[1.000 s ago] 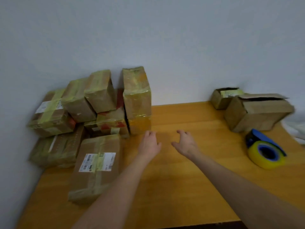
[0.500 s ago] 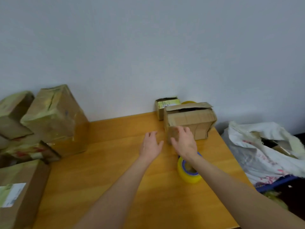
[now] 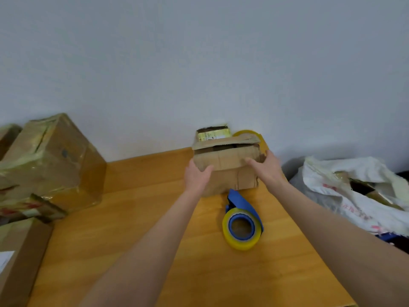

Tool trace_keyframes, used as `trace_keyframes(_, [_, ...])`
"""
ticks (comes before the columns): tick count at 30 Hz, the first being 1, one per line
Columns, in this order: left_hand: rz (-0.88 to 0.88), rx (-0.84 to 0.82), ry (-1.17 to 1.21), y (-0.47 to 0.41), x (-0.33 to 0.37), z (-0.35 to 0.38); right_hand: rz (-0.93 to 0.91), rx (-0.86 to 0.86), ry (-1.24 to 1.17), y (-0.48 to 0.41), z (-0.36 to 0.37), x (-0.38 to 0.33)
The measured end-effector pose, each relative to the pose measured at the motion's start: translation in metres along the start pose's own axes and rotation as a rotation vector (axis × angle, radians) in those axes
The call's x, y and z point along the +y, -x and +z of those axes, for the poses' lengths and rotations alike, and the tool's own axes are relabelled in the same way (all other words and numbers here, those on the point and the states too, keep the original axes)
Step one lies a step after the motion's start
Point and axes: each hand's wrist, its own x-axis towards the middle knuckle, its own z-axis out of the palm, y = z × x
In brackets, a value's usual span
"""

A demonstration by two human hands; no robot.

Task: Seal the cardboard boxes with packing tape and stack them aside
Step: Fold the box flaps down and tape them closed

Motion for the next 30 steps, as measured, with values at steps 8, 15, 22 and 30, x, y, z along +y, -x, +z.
trace_keyframes(8, [0.004,0.347,0.067,0.011,-0.053,-0.094,-0.177,-0.148,-0.033,0.050,0.055,-0.039])
trace_keyframes(15, [0.068,0.429,-0.073,0.054,-0.099,-0.136,-0.137,-0.204,0.008,0.100,0.079,-0.020])
trace_keyframes(22, [0.244,0.268,-0.305,0.089,-0.126,-0.135,-0.371,-0.237,0.253,0.120,0.059,0.014])
trace_keyframes(30, [0.186,0.193,-0.361,0.101,-0.129,-0.119,-0.549,-0.390,0.645,0.125,0.059,0.022])
